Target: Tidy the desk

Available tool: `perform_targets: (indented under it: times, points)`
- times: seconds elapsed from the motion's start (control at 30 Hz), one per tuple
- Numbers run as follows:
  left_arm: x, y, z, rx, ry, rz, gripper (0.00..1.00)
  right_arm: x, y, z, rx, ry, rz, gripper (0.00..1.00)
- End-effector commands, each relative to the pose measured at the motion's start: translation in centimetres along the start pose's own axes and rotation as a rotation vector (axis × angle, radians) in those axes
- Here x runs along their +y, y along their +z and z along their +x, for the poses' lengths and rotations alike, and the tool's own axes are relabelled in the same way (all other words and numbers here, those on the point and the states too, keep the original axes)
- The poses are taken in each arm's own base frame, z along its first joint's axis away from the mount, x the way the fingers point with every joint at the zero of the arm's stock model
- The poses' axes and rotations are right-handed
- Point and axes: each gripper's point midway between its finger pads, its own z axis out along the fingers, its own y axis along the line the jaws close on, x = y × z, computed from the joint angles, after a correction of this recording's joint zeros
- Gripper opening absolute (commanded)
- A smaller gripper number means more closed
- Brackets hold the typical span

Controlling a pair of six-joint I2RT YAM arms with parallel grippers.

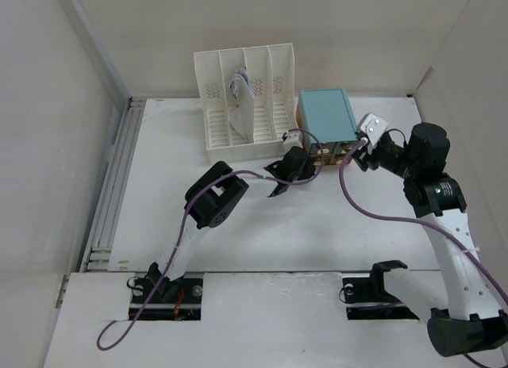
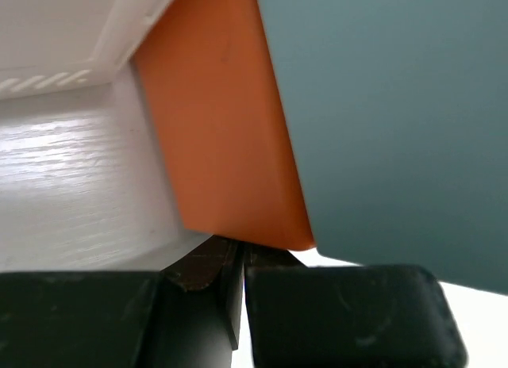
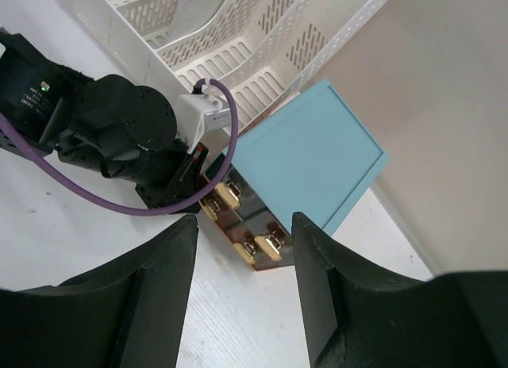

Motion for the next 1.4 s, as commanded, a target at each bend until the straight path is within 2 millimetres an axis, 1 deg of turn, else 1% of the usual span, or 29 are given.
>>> perform_targets:
  times: [0.0, 0.13, 0.2, 0.23, 0.27, 0.3, 0.33, 0.4, 0.43, 0.47, 0.5, 0.53, 0.57, 0.63, 0.67, 0.7, 0.77, 0.8, 0.9, 0.93, 1.0, 1.03, 1.1, 1.13, 1.17, 1.23, 1.27, 1.33, 1.37]
  points:
    - [-1.3, 0.9, -2.7, -0.08, -0.008, 0.019, 0.0, -0.9, -0.8, -1.2, -0.053, -0.008, 0.074, 0.57]
    - [-1.3, 0.7, -2.1, -0.057, -0.016, 0.035, 0.0, -1.0, -1.4, -0.7, -0.048, 0.002, 0.122, 0.6]
    - [-1.6, -0.3, -1.8, -0.042, -0.017, 0.064, 0.03, -1.2, -1.7, -0.8, -0.047, 0.008, 0.138, 0.6]
    - [-2.0, -2.0, -1.2, -0.035, -0.016, 0.103, 0.04, -1.3, -1.7, -0.6, -0.041, 0.023, 0.149, 0.6]
    - [-1.8, -3.0, -1.3, -0.043, -0.018, 0.113, 0.1, -1.4, -1.8, -0.6, -0.036, 0.023, 0.157, 0.6]
    - [-2.4, -4.2, -0.5, -0.03, -0.003, 0.142, 0.18, -1.4, -1.9, -0.6, -0.031, 0.026, 0.154, 0.6]
    - [-2.7, -6.4, 0.1, -0.022, -0.002, 0.192, 0.28, -1.1, -1.9, -0.3, -0.02, 0.035, 0.146, 0.62]
    - [-3.7, -8.7, 1.6, 0.014, 0.009, 0.251, 0.46, -1.2, -2.1, -0.5, -0.021, 0.034, 0.146, 0.63]
    - [-3.8, -9.7, 1.9, 0.03, 0.011, 0.273, 0.61, -1.1, -2.1, -0.5, -0.021, 0.043, 0.146, 0.67]
    - [-4.4, -11.8, 2.7, 0.049, 0.019, 0.305, 0.67, -1.1, -2.1, -0.5, -0.021, 0.043, 0.146, 0.69]
    - [-4.7, -13.0, 3.0, 0.062, 0.023, 0.321, 0.71, -1.1, -2.1, -0.5, -0.021, 0.043, 0.146, 0.71]
    - [-4.8, -14.0, 3.2, 0.066, 0.026, 0.33, 0.74, -1.3, -2.2, -0.9, -0.029, 0.051, 0.151, 0.79]
    - [-4.9, -15.8, 2.5, 0.053, 0.024, 0.346, 0.79, -1.2, -2.2, -0.9, -0.03, 0.065, 0.151, 0.86]
    - [-6.5, -18.2, 2.3, 0.04, 0.078, 0.405, 0.85, -1.7, -2.6, -1.1, -0.034, 0.08, 0.183, 0.98]
    - [-6.1, -19.0, 2.9, 0.073, 0.118, 0.379, 0.87, -1.7, -2.6, -1.0, -0.032, 0.118, 0.191, 1.0]
    - [-7.3, -20.8, 1.2, 0.015, 0.149, 0.377, 0.89, -2.1, -2.7, -1.1, -0.036, 0.143, 0.215, 1.0]
    - [-6.8, -22.5, -0.1, -0.062, 0.306, 0.29, 0.91, -3.1, -3.0, -0.6, -0.016, 0.206, 0.287, 1.0]
    - [-5.6, -24.6, -2.1, -0.16, 0.367, 0.12, 0.91, -3.6, -2.9, -0.3, -0.013, 0.273, 0.326, 1.0]
    - [-2.7, -28.3, -5.5, -0.302, 0.508, -0.154, 0.96, -4.6, -3.1, 1.0, 0.039, 0.319, 0.4, 1.0]
    - [-0.6, -30.7, -7.6, -0.35, 0.557, -0.302, 0.98, -4.6, -2.8, 1.4, 0.049, 0.324, 0.395, 1.0]
    - [0.7, -32.7, -8.5, -0.337, 0.552, -0.359, 1.0, -4.5, -2.8, 1.4, 0.047, 0.336, 0.395, 1.0]
    - [1.6, -34.4, -8.5, -0.302, 0.53, -0.353, 1.0, -4.2, -2.6, 1.6, 0.051, 0.339, 0.383, 1.0]
    - [0.9, -36.1, -8.5, -0.277, 0.49, -0.255, 1.0, -4.1, -2.3, 1.7, 0.039, 0.345, 0.374, 1.0]
    - [0.2, -38.5, -9.8, -0.308, 0.413, -0.168, 1.0, -4.0, -2.5, 1.9, 0.033, 0.365, 0.389, 1.0]
    - [0.0, -39.4, -9.3, -0.282, 0.393, -0.096, 1.0, -4.3, -2.9, 1.8, 0.034, 0.373, 0.42, 1.0]
    - [-0.6, -42.0, -10.8, -0.324, 0.307, -0.003, 1.0, -5.1, -3.2, 2.4, 0.042, 0.415, 0.487, 1.0]
    - [-0.2, -44.3, -12.1, -0.372, 0.24, 0.054, 1.0, -5.0, -3.4, 3.1, 0.05, 0.433, 0.51, 1.0]
    - [0.7, -46.5, -13.3, -0.421, 0.204, 0.092, 1.0, -5.0, -3.5, 3.0, 0.038, 0.438, 0.515, 1.0]
    - [1.5, -48.3, -14.3, -0.46, 0.179, 0.118, 1.0, -4.7, -3.7, 3.1, 0.036, 0.437, 0.516, 1.0]
